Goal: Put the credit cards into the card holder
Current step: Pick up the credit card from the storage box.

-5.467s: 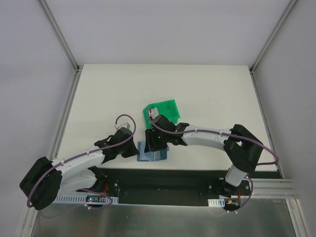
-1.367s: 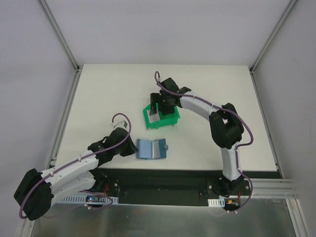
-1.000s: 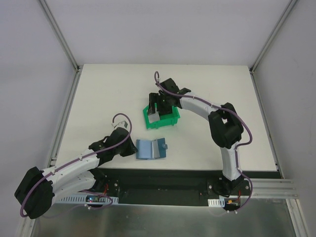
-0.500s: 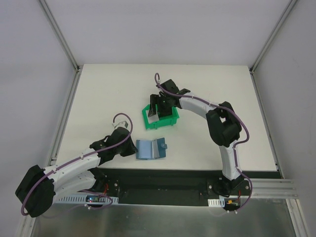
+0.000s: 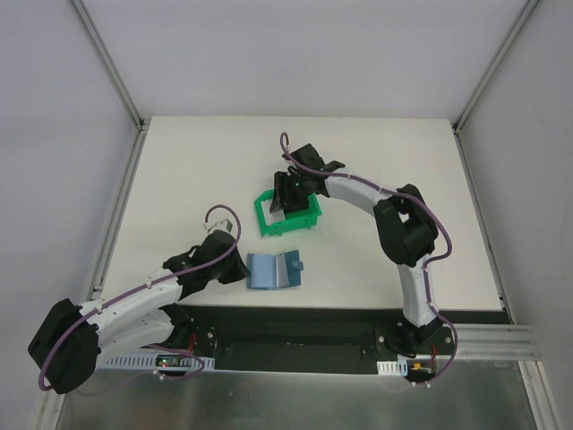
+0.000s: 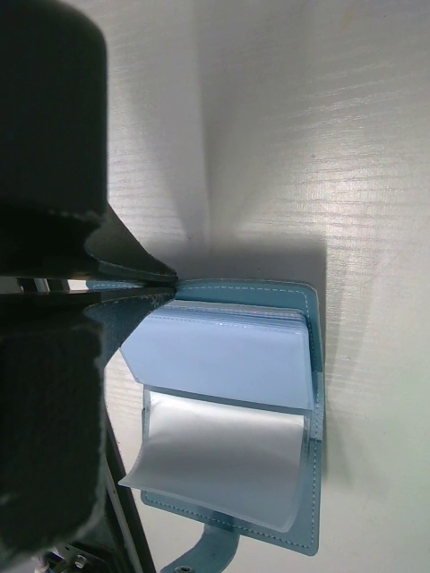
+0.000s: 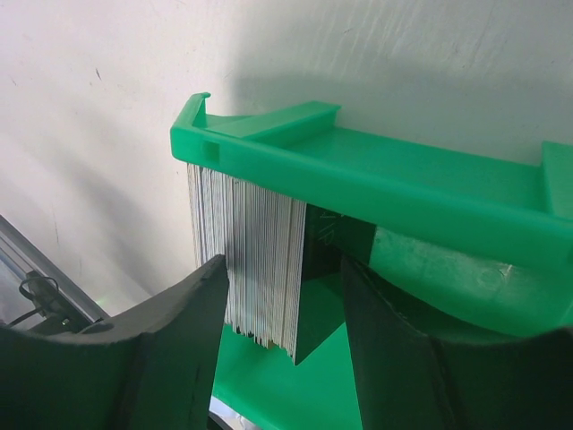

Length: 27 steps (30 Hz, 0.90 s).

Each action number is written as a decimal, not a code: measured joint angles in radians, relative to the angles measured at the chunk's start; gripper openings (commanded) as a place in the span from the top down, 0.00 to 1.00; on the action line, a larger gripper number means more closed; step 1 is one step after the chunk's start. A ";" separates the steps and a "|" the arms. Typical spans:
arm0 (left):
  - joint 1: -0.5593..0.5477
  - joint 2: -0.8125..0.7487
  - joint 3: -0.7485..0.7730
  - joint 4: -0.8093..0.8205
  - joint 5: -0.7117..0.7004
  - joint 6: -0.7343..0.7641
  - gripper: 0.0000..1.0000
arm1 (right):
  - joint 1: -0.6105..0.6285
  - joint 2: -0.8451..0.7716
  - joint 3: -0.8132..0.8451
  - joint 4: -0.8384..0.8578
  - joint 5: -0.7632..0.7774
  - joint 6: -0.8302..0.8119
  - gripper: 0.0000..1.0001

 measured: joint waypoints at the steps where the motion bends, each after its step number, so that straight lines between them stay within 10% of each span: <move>1: 0.000 0.000 0.000 0.000 0.000 0.000 1.00 | 0.000 0.000 0.000 0.000 -0.001 0.000 0.48; 27: 0.000 0.027 0.011 0.000 0.000 0.000 1.00 | 0.000 -0.013 0.000 0.000 -0.007 0.001 0.74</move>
